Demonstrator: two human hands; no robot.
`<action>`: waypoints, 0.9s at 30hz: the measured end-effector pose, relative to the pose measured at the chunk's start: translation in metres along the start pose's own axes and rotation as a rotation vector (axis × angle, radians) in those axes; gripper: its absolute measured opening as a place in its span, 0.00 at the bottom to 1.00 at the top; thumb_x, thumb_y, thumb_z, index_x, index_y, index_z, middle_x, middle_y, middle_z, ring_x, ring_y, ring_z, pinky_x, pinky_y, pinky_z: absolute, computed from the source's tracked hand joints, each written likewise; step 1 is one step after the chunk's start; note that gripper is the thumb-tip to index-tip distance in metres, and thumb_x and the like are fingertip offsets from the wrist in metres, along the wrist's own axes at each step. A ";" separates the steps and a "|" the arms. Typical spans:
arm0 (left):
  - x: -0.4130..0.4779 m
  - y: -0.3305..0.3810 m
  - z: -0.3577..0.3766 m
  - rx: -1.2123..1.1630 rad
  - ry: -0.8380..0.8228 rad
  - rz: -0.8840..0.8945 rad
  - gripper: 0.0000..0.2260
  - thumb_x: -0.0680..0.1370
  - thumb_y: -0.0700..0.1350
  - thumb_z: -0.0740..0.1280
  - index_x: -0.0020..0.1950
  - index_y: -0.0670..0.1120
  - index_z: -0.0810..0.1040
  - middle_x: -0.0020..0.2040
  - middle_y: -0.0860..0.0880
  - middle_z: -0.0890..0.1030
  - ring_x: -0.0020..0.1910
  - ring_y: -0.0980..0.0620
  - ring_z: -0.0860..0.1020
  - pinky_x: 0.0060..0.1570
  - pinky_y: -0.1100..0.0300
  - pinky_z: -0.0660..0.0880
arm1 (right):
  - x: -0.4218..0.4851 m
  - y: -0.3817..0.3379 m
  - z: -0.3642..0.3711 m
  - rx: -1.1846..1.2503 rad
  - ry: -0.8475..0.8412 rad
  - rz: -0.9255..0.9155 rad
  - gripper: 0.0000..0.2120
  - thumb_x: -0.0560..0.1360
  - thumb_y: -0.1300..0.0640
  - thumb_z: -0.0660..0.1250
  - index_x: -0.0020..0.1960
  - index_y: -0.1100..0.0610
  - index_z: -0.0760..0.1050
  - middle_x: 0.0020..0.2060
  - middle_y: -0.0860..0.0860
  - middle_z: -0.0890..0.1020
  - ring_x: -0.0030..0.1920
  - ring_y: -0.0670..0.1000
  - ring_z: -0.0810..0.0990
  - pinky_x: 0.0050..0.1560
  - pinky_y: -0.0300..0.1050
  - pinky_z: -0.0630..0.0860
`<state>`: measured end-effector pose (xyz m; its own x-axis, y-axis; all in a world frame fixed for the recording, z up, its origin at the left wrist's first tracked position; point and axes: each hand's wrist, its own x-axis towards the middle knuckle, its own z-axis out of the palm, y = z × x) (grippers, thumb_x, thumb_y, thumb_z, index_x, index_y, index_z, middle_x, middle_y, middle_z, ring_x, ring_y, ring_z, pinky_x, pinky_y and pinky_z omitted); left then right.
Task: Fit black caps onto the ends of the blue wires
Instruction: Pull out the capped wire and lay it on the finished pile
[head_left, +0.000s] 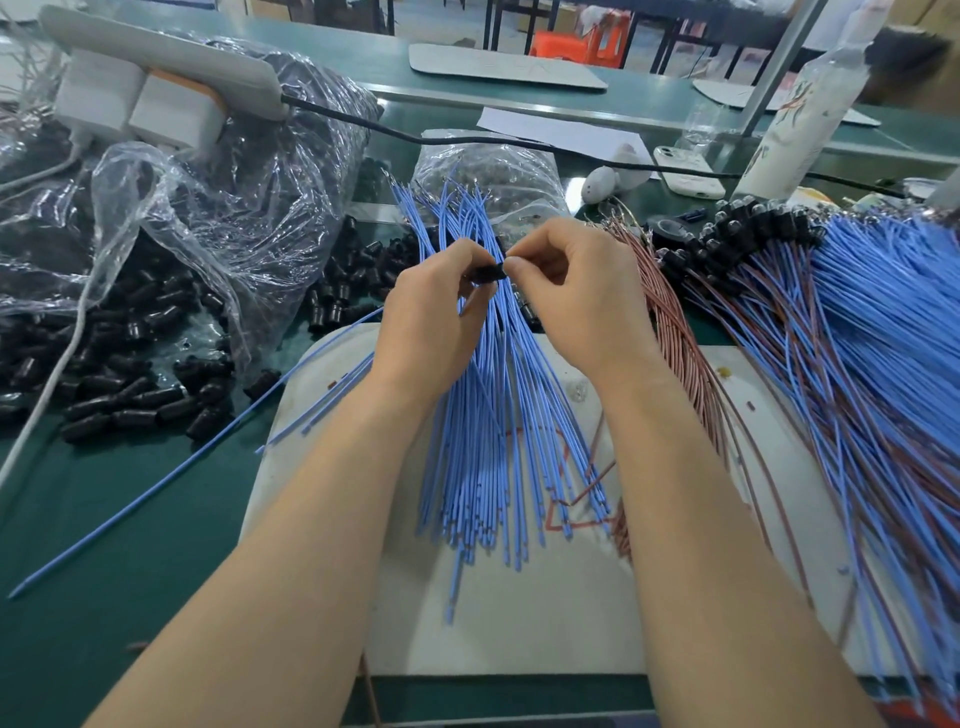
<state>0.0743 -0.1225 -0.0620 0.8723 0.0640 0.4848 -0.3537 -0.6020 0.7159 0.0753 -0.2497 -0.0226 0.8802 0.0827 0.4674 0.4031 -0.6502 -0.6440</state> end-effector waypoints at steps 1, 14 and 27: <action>0.000 0.000 0.000 0.017 -0.004 0.011 0.07 0.77 0.38 0.66 0.54 0.44 0.79 0.47 0.49 0.83 0.45 0.51 0.78 0.51 0.55 0.75 | 0.000 0.001 -0.001 0.005 -0.004 0.011 0.02 0.74 0.61 0.69 0.43 0.57 0.80 0.34 0.46 0.80 0.38 0.46 0.79 0.46 0.41 0.76; 0.000 0.005 -0.004 0.124 -0.094 0.086 0.08 0.77 0.40 0.66 0.55 0.44 0.81 0.46 0.47 0.84 0.46 0.45 0.79 0.50 0.49 0.74 | 0.003 0.014 -0.003 0.130 -0.085 0.116 0.02 0.74 0.60 0.70 0.43 0.54 0.80 0.33 0.45 0.80 0.37 0.45 0.79 0.49 0.45 0.79; -0.001 0.000 -0.001 0.100 -0.083 0.029 0.07 0.76 0.46 0.68 0.52 0.47 0.82 0.38 0.52 0.79 0.37 0.49 0.73 0.43 0.53 0.74 | -0.002 0.021 0.009 0.581 -0.101 0.394 0.05 0.78 0.59 0.66 0.48 0.58 0.81 0.37 0.53 0.81 0.38 0.47 0.79 0.46 0.43 0.79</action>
<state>0.0735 -0.1212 -0.0619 0.8888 -0.0183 0.4579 -0.3471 -0.6794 0.6465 0.0846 -0.2569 -0.0427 0.9956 0.0118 0.0928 0.0935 -0.1401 -0.9857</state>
